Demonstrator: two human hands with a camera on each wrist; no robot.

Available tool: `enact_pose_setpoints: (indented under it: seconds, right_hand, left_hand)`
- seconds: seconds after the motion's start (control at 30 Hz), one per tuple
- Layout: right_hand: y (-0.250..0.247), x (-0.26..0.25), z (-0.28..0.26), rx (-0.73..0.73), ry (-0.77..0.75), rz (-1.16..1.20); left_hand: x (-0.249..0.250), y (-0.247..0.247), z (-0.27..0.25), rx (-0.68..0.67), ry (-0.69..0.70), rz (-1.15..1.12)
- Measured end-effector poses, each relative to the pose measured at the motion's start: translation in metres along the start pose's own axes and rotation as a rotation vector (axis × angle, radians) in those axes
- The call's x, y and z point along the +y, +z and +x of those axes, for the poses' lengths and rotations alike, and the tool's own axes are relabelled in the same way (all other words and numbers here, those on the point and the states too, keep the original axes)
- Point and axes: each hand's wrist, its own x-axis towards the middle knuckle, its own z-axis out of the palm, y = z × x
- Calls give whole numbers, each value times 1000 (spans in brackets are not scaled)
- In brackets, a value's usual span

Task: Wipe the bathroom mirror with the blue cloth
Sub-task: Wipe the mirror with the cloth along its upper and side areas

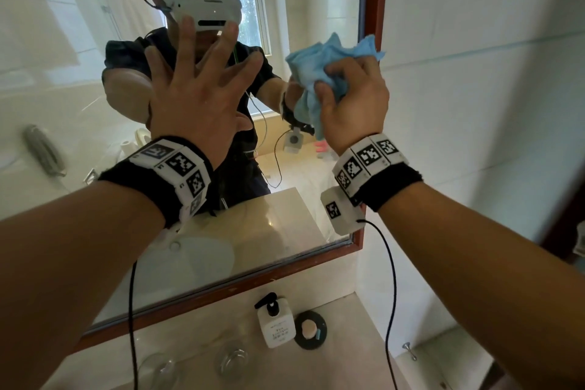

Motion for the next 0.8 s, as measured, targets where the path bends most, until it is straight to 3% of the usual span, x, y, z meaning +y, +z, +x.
enact_pose_setpoints:
  seconds: [0.8]
  right_hand:
    - [14, 64, -105, -91, 38, -90]
  left_hand:
    - [-1, 7, -5, 8, 26, -17]
